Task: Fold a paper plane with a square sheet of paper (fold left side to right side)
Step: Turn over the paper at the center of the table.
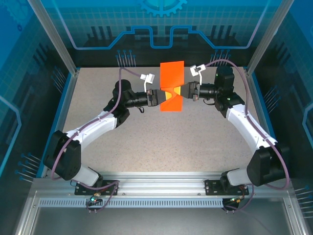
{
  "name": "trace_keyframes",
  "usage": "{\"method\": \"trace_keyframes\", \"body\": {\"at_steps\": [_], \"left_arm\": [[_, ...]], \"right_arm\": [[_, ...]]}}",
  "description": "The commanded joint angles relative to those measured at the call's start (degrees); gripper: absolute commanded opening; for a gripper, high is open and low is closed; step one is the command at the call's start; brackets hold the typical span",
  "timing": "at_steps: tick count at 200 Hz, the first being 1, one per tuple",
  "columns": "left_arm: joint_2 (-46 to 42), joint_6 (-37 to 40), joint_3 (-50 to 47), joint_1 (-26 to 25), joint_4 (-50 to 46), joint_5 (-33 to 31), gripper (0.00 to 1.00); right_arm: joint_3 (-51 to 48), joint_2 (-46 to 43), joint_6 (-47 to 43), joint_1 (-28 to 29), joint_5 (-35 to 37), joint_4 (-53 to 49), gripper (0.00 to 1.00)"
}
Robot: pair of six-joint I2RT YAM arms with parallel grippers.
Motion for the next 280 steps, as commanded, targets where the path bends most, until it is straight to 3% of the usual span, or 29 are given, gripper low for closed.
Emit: {"method": "trace_keyframes", "body": {"at_steps": [1, 33, 66, 84, 107, 136, 164, 202, 253, 280], "left_arm": [[-0.3, 0.8, 0.5, -0.2, 1.2, 0.2, 0.37], [-0.5, 1.4, 0.4, -0.2, -0.1, -0.1, 0.25], [-1.0, 4.5, 0.6, -0.3, -5.2, -1.2, 0.1], [-1.7, 7.9, 1.2, -0.3, -10.6, -3.1, 0.08], [-2.7, 14.9, 3.1, -1.0, -22.5, -7.5, 0.04], [-2.1, 25.4, 7.6, -3.7, -40.3, -18.2, 0.0], [1.2, 33.0, 13.5, -8.1, -55.6, -32.4, 0.0], [7.2, 36.5, 20.5, -13.4, -69.7, -50.5, 0.0], [15.4, 29.9, 27.0, -18.5, -84.5, -77.1, 0.0], [21.6, 24.6, 31.5, -19.2, -92.8, -83.4, 0.0]], "right_arm": [[-1.2, -0.8, 1.0, -0.3, -0.1, 1.3, 0.08], [-2.4, -1.3, 1.2, -1.0, 0.4, 1.4, 0.13], [-2.6, -2.0, -0.4, -1.8, 1.7, -1.5, 0.23], [-1.4, -3.0, -4.9, -2.7, 4.5, -8.9, 0.34], [1.1, -4.7, -14.2, -3.2, 14.1, -22.6, 0.49], [1.4, -6.6, -20.2, -3.4, 29.2, -34.3, 0.56], [-2.5, -8.7, -19.1, -4.0, 41.5, -37.1, 0.59], [-3.9, -9.1, -18.0, -5.3, 53.7, -43.5, 0.66], [-7.8, -11.4, -17.2, -6.5, 57.8, -44.9, 0.72], [-9.5, -12.7, -16.8, -7.2, 57.8, -44.4, 0.73]]}}
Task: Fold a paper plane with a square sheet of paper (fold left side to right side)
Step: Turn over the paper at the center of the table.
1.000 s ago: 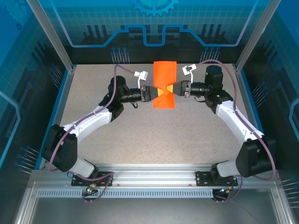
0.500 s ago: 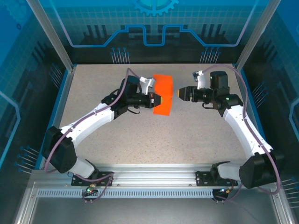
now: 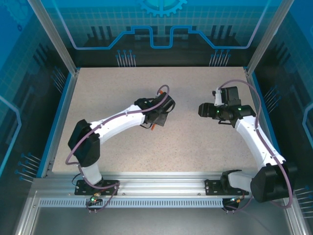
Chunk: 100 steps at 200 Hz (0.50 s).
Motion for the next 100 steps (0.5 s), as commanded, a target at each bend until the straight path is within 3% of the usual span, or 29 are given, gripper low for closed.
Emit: {"method": "trace_keyframes", "body": {"at_steps": [1, 39, 100], "left_arm": [[4.7, -5.8, 4.8, -0.6, -12.0, -13.0, 0.0], [13.8, -13.7, 10.7, -0.6, -20.3, -15.7, 0.0], [23.0, -16.7, 15.3, -0.6, -20.8, -9.4, 0.0]], "right_arm": [[-1.2, -2.0, 0.5, -1.3, 1.8, -1.0, 0.73], [-2.0, -2.6, 0.5, -2.4, -0.3, 0.0, 0.73], [-3.7, -3.1, 0.3, -2.7, -2.8, 0.6, 0.73]]}}
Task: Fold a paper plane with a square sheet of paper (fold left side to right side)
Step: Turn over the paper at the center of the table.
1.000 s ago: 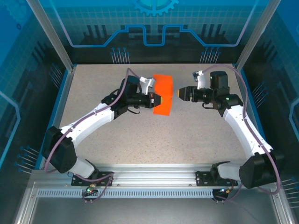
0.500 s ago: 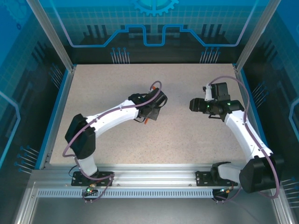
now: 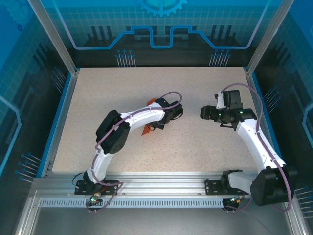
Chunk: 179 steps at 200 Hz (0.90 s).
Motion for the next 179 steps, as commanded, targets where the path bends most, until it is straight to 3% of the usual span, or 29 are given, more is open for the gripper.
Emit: {"method": "trace_keyframes", "body": {"at_steps": [1, 60, 123, 179], "left_arm": [[2.5, -3.0, 3.2, -0.2, -3.1, 2.3, 0.0], [7.0, -1.5, 8.1, 0.3, -0.4, 11.9, 0.02], [7.2, -0.9, 9.3, 3.3, 4.6, 24.7, 0.2], [0.8, 1.4, 4.6, 5.9, 12.8, 37.0, 0.46]], "right_arm": [[-0.9, -1.5, 0.3, -1.1, -1.8, 0.1, 0.73], [-2.5, -3.4, -0.3, -1.4, -3.0, -0.8, 0.74], [-3.7, -3.3, -0.6, -1.6, -4.8, -1.1, 0.76], [-4.8, -1.9, 1.1, -1.6, -9.4, 1.5, 0.92]]}}
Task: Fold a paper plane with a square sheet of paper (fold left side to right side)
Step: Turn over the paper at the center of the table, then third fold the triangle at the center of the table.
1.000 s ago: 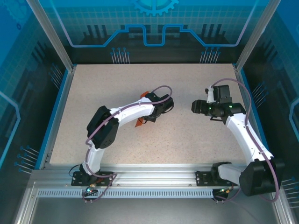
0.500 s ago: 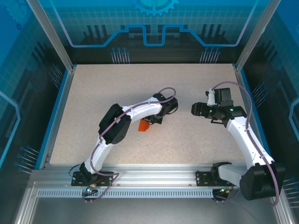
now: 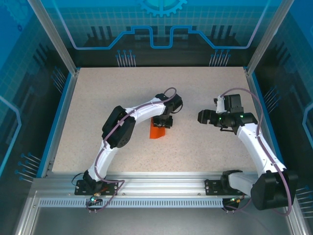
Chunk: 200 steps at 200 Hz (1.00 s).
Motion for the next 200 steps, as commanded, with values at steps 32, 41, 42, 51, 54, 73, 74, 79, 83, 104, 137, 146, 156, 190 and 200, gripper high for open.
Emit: {"method": "trace_keyframes", "body": {"at_steps": [32, 41, 42, 51, 54, 73, 74, 79, 83, 104, 137, 146, 156, 190, 200], "left_arm": [[-12.3, 1.6, -9.5, 3.7, 12.5, 15.6, 0.54], [-14.1, 1.6, -11.7, 4.6, 14.9, 17.8, 0.55], [-14.3, 1.6, -12.0, 4.7, 15.2, 18.1, 0.55], [-16.2, 1.6, -14.3, 6.2, 18.0, 21.0, 0.56], [-16.8, 1.6, -15.3, 6.5, 18.8, 21.8, 0.56], [-20.8, 1.5, -20.3, 9.6, 23.6, 26.7, 0.6], [-21.0, 1.5, -20.5, 9.7, 23.7, 26.9, 0.6], [-21.9, 1.5, -21.9, 10.4, 25.0, 27.5, 0.6], [-22.7, 1.6, -23.0, 11.0, 25.8, 27.7, 0.6], [-25.5, 1.6, -27.5, 14.1, 28.6, 28.9, 0.61], [-28.4, -0.9, -35.0, 18.6, 34.5, 33.3, 0.6], [-29.0, -1.8, -37.0, 19.3, 36.3, 34.2, 0.6], [-29.7, -2.2, -38.7, 19.9, 37.3, 34.7, 0.6], [-31.1, -2.1, -42.3, 20.4, 38.7, 35.6, 0.6], [-31.5, -2.1, -43.3, 20.3, 39.6, 36.4, 0.61]], "right_arm": [[-1.2, 1.8, 2.5, -0.2, -5.8, 3.9, 0.95], [-1.2, 2.4, 3.1, 0.2, -6.3, 4.8, 0.94], [-1.2, 2.4, 3.2, 0.3, -6.3, 4.9, 0.94], [-1.2, 3.2, 3.6, 0.9, -6.7, 5.4, 0.95], [-1.2, 3.6, 3.7, 0.9, -6.7, 5.5, 0.95], [-1.0, 6.1, 4.1, 2.8, -6.9, 6.2, 0.94], [-1.0, 6.2, 4.2, 2.9, -6.8, 6.2, 0.94], [-0.6, 7.0, 4.4, 3.3, -6.8, 6.4, 0.95], [-0.2, 7.7, 4.6, 3.8, -6.9, 6.5, 0.95], [2.0, 11.9, 6.1, 6.5, -7.2, 8.4, 0.94], [7.0, 21.4, 8.7, 11.1, -9.3, 12.7, 0.88], [8.7, 24.0, 9.1, 12.1, -9.4, 13.6, 0.84], [10.7, 27.0, 9.5, 13.3, -9.4, 14.6, 0.78], [19.8, 37.7, 10.6, 15.7, -10.8, 15.3, 0.69], [22.8, 40.8, 10.5, 16.3, -10.9, 14.5, 0.68]]}}
